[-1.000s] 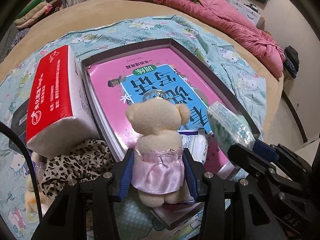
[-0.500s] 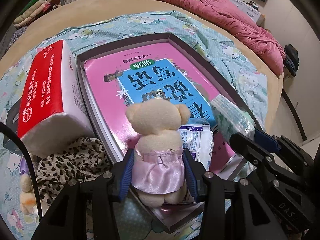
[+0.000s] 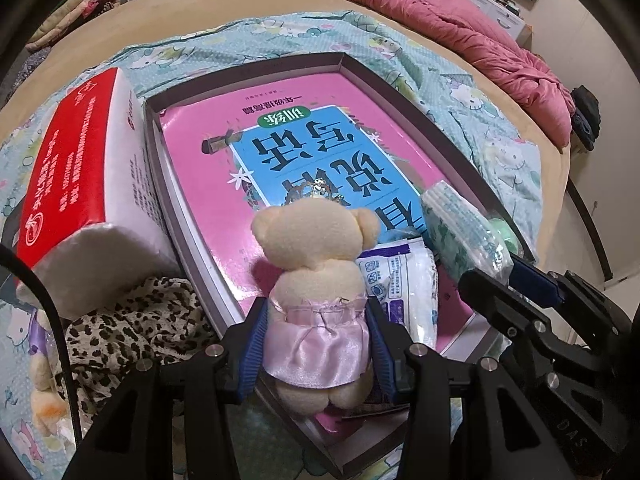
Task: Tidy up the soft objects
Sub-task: 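Carry the teddy bear and tissue pack over the pink book box with both tools, then lower and release the teddy bear with the left tool while the right releases the tissue pack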
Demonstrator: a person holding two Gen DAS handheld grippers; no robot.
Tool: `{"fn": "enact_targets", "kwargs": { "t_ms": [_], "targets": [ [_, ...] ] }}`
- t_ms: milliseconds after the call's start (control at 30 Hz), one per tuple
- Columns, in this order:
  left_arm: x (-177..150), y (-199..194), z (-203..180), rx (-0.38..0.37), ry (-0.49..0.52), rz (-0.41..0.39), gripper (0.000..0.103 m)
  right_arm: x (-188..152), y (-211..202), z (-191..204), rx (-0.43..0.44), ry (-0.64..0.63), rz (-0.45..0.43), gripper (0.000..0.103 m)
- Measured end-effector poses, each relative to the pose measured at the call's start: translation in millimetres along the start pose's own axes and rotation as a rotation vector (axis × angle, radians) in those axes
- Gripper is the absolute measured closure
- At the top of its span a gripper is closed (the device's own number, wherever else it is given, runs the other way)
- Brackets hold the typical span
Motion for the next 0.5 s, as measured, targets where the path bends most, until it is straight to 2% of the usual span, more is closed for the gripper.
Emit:
{"fn": "enact_targets", "kwargs": {
  "t_ms": [200, 500],
  "targets": [
    [0.4, 4.2, -1.8, 0.002, 0.006, 0.011, 0.055, -0.4, 0.4, 0.0, 0.004, 0.0, 0.001, 0.064],
    [0.0, 7.3, -3.7, -0.001, 0.007, 0.016, 0.055, -0.5, -2.1, -0.8, 0.014, 0.002, -0.01, 0.058]
  ]
}}
Point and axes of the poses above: each gripper's, at about its wrist camera, not at the fingertips, and y roughly the way its jaws point, z to its left, x to its top, the point moved 2 cm from there along y, roughly the way its jaws point, and after that the axes turned 13 degrees about z, right-handed, at the moved point
